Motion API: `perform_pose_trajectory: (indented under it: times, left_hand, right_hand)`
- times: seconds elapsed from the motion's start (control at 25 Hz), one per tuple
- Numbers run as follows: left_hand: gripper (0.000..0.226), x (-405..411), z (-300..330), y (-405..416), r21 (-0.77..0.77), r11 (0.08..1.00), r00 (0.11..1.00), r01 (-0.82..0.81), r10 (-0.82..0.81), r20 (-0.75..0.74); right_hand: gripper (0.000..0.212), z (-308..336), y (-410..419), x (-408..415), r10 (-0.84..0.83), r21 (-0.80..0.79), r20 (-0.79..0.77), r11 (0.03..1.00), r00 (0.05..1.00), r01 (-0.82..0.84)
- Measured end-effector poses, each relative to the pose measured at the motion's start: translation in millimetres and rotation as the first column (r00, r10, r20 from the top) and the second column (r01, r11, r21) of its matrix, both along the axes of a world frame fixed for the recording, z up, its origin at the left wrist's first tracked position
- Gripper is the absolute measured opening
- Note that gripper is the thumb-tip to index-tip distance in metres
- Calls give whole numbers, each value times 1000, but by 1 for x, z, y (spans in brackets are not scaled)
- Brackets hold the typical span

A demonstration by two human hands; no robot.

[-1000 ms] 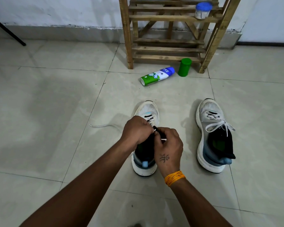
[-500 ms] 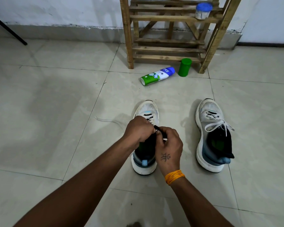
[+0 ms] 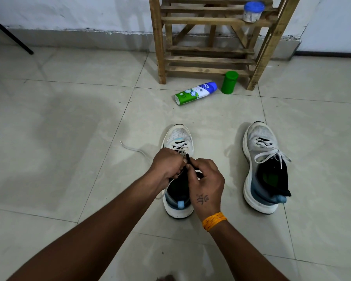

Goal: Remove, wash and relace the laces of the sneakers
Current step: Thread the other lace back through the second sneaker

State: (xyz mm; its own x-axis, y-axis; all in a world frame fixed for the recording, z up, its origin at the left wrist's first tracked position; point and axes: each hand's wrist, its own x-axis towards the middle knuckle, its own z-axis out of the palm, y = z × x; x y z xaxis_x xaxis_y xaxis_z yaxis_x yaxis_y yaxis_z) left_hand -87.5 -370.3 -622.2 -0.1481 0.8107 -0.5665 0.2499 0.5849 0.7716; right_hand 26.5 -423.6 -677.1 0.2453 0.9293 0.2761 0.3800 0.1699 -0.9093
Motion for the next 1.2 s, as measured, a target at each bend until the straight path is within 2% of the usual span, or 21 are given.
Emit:
perform_pose_trajectory:
  times: [0.04,0.12,0.2,0.28,0.36,0.52,0.6,0.8,0.88,1.04,1.08,1.16,1.2]
  left_hand:
    - [5,0,-1,0,27,1000,998,6,-5,-60]
    - [15,0,-3,0,73,997,989,27,-16,-148]
    - [8,-2,-2,-1,99,994,992,41,-29,-119]
    - [22,-8,-2,-3,99,993,997,58,-52,-59]
    - [28,-13,-1,-3,97,988,991,124,-118,-63]
    - [20,-17,-1,7,99,966,947,240,-211,-240]
    - [14,-15,-1,9,107,963,936,249,-211,-281]
    - [17,-15,1,5,24,998,998,61,-61,-5]
    - [15,-15,2,7,17,998,998,65,-65,-22]
    - [3,-13,4,11,15,993,982,113,-109,-157]
    - [8,-12,3,11,25,991,975,129,-123,-186]
    - [14,-11,3,11,46,987,971,157,-145,-192]
    - [10,-11,4,11,47,986,976,158,-149,-158]
  right_hand:
    - [14,0,0,1,5,14,5,1000,1000,-6]
    - [11,0,0,3,12,18,14,1000,1000,-12]
    - [10,0,1,4,9,5,-20,1000,1000,-9]
    - [10,-1,1,2,8,-13,-69,1000,998,-9]
    - [10,-1,-1,0,2,-28,-101,1000,995,-4]
    - [15,-5,-4,-2,-12,-58,-168,998,986,2]
    - [18,-3,-5,-1,-16,-72,-183,997,983,3]
    - [24,-1,-3,-2,-4,-64,-158,998,988,-6]
    - [23,-3,-2,-2,-3,-57,-149,998,989,-5]
    - [21,-1,-4,-3,2,-55,-153,998,988,-11]
    - [19,0,-3,-3,-8,-68,-168,998,986,-3]
    - [15,1,0,-2,-35,-107,-196,994,980,14]
    - [13,1,2,-2,-44,-122,-202,992,978,20]
